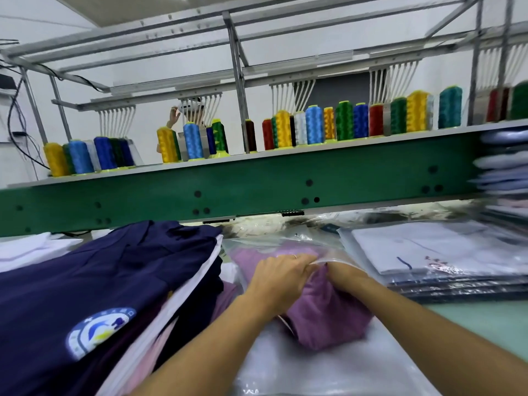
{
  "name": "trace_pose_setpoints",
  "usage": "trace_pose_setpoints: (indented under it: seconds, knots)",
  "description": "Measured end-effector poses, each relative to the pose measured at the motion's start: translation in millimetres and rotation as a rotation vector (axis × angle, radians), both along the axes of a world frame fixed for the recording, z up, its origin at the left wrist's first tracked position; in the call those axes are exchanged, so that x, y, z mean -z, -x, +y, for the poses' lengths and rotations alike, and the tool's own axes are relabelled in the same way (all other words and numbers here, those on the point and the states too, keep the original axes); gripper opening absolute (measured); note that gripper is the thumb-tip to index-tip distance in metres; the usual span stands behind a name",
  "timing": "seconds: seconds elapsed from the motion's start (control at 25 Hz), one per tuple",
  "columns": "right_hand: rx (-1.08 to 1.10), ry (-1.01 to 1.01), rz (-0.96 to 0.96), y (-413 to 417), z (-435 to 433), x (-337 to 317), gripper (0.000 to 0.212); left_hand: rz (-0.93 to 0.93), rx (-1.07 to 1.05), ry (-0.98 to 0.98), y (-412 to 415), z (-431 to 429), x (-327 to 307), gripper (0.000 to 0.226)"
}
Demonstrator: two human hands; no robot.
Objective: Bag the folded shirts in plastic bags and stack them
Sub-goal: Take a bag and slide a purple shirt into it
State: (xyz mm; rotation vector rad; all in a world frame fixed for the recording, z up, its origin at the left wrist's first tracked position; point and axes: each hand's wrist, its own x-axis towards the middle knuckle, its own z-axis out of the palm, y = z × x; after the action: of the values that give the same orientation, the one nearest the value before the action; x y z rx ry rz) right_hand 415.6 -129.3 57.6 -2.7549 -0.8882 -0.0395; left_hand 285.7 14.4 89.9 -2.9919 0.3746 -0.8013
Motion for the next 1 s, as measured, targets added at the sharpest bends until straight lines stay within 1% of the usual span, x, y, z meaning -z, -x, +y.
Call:
trace_pose_setpoints:
  seconds: [0.04,0.08,0.2,0.32,0.36,0.4,0.44,0.48,0.56,0.64,0.72,0.76,0.84,0.88,0.96,1.0]
  knots:
    - [-0.043,0.053,-0.014,-0.7,0.6,7.7,0.012,0.005,-0.004,0.000,1.7,1.2,1.7,0.040]
    - [-0.062,0.072,0.011,2.7,1.0,12.7,0.010,0.014,-0.006,-0.006,3.7,2.0,3.0,0.038]
    - [-0.143,0.126,-0.031,2.7,5.9,26.8,0.025,0.059,0.026,-0.035,7.2,1.8,7.0,0.032]
    - [-0.165,0.092,-0.017,4.3,15.7,30.0,0.036,0.099,0.049,-0.065,10.4,1.5,9.6,0.033]
    - [-0.172,0.127,-0.078,0.9,16.6,34.0,0.040,0.104,0.056,-0.081,10.1,2.2,10.7,0.033]
    - [-0.150,0.134,-0.095,-1.8,18.0,38.0,0.050,0.108,0.063,-0.100,9.9,3.6,12.2,0.034]
    - [-0.081,0.146,-0.129,-5.5,19.1,42.5,0.062,0.110,0.070,-0.114,10.3,4.7,14.4,0.035]
    - [0.021,0.174,-0.173,-5.3,19.0,43.0,0.068,0.113,0.075,-0.124,10.9,5.3,16.9,0.035]
    - [0.117,0.203,-0.214,-9.4,21.4,39.4,0.063,0.117,0.081,-0.144,12.1,6.3,19.7,0.035]
    - [0.114,0.224,-0.225,-3.6,18.1,35.8,0.063,0.137,0.084,-0.147,13.8,6.1,22.9,0.037]
    - [0.067,0.267,-0.215,9.2,8.7,31.6,0.065,0.186,0.055,-0.155,15.9,5.5,28.8,0.042]
    - [0.036,0.286,-0.179,20.3,0.6,28.7,0.064,0.230,0.018,-0.170,17.6,4.8,32.2,0.049]
    - [-0.060,0.296,-0.091,48.5,-22.9,22.8,0.056,0.350,-0.071,-0.186,21.5,4.1,39.4,0.063]
    - [-0.123,0.288,-0.044,61.9,-37.2,19.9,0.050,0.399,-0.102,-0.174,23.6,3.9,42.7,0.064]
    - [-0.179,0.266,0.024,82.5,-67.5,12.5,0.038,0.424,-0.122,-0.143,27.4,6.3,46.9,0.054]
    - [-0.189,0.266,0.013,88.9,-80.5,9.4,0.029,0.413,-0.118,-0.129,29.2,8.4,48.1,0.045]
